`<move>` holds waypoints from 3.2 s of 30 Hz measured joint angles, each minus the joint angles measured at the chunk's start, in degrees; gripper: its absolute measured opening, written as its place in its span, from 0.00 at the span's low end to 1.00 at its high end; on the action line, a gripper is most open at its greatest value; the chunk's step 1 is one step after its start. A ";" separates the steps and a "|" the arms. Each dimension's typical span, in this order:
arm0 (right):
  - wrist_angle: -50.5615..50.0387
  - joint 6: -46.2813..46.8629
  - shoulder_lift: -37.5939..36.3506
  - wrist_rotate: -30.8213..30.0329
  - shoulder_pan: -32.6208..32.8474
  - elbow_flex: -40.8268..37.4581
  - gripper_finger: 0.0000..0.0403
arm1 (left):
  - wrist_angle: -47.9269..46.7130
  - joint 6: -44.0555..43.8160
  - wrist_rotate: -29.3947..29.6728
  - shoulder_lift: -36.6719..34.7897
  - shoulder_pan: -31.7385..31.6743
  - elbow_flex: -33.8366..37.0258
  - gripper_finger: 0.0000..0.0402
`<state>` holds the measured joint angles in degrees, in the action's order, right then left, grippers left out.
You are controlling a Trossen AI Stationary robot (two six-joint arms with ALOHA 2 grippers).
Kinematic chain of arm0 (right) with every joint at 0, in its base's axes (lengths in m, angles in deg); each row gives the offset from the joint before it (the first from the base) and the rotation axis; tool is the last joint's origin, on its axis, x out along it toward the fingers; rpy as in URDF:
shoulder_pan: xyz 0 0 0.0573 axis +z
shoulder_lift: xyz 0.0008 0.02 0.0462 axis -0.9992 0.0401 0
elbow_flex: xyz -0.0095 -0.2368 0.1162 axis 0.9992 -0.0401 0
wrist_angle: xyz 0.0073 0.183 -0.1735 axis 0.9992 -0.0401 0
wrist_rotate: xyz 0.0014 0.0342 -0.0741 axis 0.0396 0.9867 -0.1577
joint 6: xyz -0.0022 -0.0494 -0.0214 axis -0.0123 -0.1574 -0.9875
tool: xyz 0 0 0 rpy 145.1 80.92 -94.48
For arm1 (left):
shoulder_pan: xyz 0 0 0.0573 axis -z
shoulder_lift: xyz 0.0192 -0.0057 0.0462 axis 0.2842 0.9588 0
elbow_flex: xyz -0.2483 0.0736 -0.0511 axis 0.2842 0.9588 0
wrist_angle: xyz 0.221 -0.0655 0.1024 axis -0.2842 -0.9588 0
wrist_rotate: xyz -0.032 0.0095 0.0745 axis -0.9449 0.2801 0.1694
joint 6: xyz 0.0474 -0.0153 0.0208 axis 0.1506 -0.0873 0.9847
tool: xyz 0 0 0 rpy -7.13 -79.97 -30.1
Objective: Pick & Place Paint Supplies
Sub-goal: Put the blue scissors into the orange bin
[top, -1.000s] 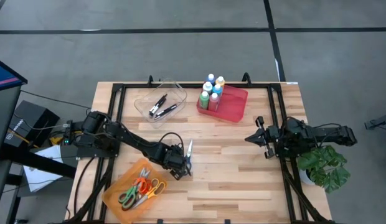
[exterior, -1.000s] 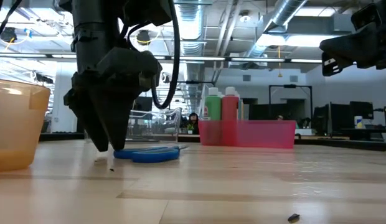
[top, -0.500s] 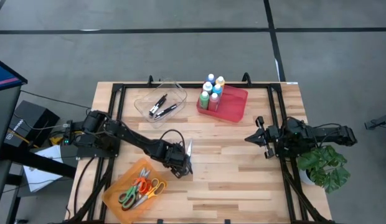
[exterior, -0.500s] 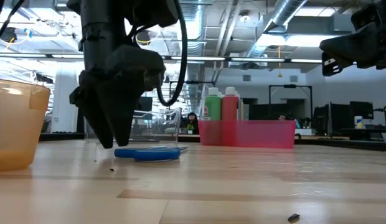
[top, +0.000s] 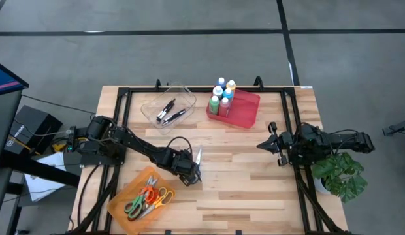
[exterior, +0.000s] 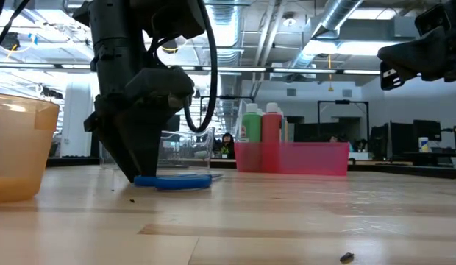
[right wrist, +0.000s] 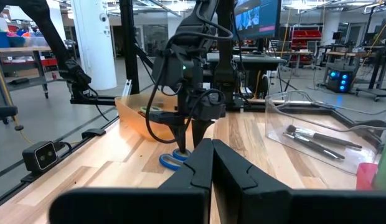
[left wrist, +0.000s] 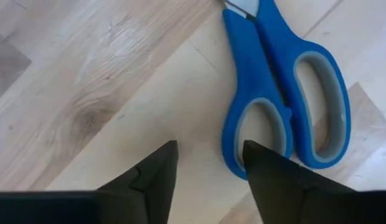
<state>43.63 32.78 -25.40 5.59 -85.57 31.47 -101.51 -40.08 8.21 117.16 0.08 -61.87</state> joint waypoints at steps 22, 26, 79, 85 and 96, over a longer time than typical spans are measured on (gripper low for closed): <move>-0.01 0.00 -0.01 0.00 -0.01 0.00 0.00 | -11.61 8.79 -3.02 1.35 0.09 -0.21 0.21; -0.01 0.00 -0.01 0.00 0.00 0.00 0.00 | -11.56 9.22 -3.34 1.53 0.09 -0.20 0.13; 0.00 0.00 0.01 0.00 -0.01 0.00 0.00 | 37.32 12.01 -14.06 -48.24 2.67 -1.07 0.03; 0.00 0.00 0.01 0.00 -0.02 0.00 0.00 | 18.66 2.41 -11.10 -47.21 8.59 -1.09 0.03; 0.00 -0.01 0.00 0.01 0.00 0.00 0.00 | -12.62 -33.00 -4.09 -38.35 28.24 -1.07 0.03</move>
<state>43.63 32.77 -25.40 5.60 -85.58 31.47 -114.13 -73.08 4.12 78.81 28.33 -62.95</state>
